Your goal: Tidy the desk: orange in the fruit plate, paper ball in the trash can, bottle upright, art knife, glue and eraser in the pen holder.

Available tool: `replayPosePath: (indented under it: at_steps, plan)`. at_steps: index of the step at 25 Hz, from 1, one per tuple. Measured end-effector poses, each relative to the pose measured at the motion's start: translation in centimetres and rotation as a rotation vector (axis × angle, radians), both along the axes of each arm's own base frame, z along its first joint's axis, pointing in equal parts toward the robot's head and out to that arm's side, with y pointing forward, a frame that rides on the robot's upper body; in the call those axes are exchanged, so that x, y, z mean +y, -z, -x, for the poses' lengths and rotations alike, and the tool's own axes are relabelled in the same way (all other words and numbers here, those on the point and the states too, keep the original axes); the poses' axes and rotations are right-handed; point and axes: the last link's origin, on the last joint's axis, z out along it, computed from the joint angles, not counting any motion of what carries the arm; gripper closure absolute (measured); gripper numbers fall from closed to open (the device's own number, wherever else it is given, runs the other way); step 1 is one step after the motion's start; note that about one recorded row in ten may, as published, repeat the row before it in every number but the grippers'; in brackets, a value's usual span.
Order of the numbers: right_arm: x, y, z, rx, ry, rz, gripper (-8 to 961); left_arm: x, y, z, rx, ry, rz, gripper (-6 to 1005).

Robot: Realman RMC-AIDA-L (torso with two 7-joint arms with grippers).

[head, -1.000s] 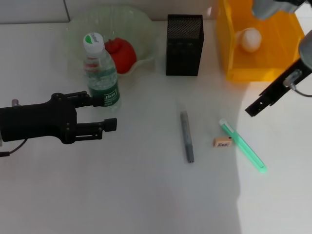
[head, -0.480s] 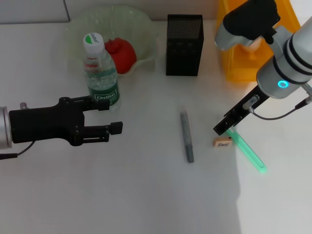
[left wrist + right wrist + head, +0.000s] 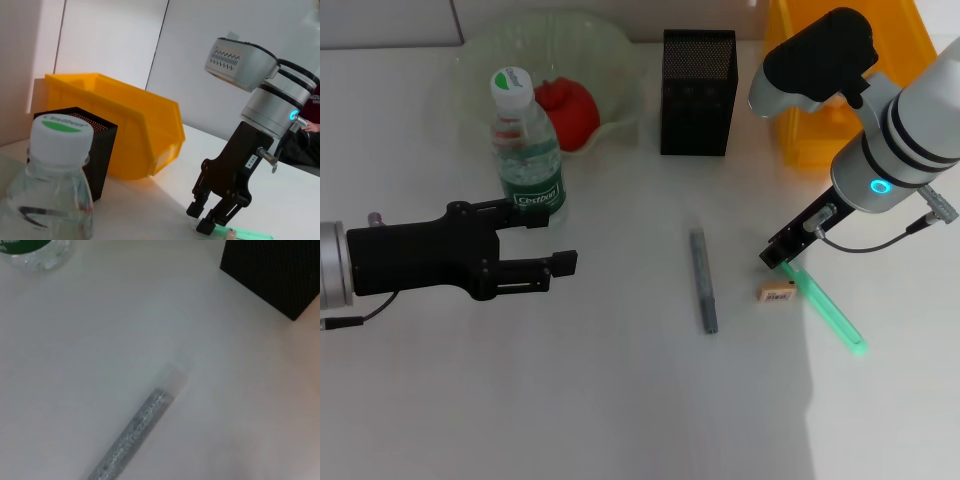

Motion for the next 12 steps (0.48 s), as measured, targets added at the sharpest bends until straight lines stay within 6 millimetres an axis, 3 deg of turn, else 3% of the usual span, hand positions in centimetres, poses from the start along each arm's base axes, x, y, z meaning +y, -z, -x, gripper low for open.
replayPosePath:
  at_steps: [3,12]
  plan:
    - [0.00,0.08,-0.11,-0.001,0.001,0.000,532,-0.07,0.20,0.08,-0.003,-0.008,0.002,219]
    - [-0.16,0.28,-0.10,0.003,-0.018,-0.009,684,-0.09,0.47,0.03,-0.006,-0.013,0.004,219]
